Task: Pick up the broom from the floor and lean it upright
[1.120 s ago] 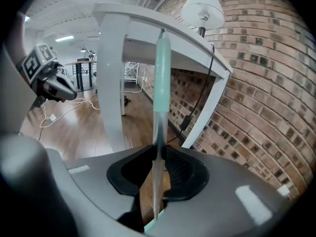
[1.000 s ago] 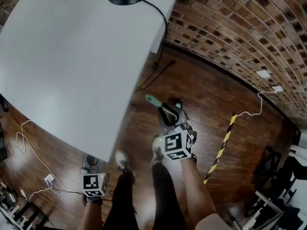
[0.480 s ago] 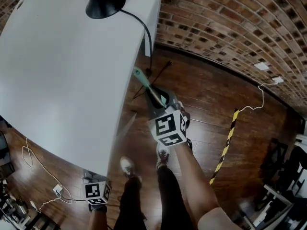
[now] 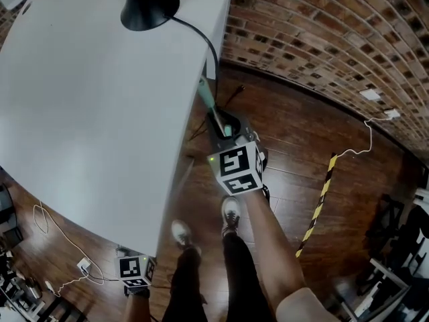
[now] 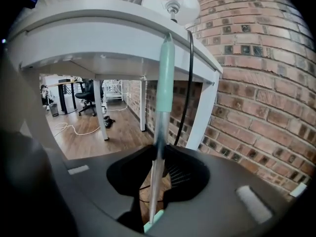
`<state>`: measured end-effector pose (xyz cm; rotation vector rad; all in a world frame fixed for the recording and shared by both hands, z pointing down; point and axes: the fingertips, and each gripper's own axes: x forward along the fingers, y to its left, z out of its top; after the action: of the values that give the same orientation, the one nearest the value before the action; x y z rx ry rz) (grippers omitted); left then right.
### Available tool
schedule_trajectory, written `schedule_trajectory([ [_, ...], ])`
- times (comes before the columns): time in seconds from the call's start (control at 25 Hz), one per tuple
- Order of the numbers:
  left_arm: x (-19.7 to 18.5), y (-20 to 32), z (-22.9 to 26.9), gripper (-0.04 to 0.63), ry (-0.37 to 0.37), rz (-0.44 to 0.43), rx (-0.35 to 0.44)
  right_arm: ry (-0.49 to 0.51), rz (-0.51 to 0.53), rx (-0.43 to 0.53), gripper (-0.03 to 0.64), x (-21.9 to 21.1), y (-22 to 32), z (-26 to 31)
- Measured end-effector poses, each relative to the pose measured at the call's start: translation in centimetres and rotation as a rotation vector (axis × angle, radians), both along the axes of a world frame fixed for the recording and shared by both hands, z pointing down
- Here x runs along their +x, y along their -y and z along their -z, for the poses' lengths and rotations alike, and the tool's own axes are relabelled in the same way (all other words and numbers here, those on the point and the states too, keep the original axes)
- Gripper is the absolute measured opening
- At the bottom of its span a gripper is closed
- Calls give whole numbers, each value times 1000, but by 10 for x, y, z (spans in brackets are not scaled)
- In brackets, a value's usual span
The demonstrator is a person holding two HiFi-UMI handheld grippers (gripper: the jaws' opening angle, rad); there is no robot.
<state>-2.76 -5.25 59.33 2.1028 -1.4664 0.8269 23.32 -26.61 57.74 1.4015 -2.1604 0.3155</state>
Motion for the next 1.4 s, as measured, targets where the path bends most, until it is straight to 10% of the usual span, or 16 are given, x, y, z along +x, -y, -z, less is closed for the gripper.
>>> schedule_trajectory([
  [1.24,-3,-11,-13,1,-22,10,-28,13,-74,11,174,6,-15,-8],
  [1.4,-3,-5,2,2,-39,10,11,29,-124,20,34,14,-48,-4],
])
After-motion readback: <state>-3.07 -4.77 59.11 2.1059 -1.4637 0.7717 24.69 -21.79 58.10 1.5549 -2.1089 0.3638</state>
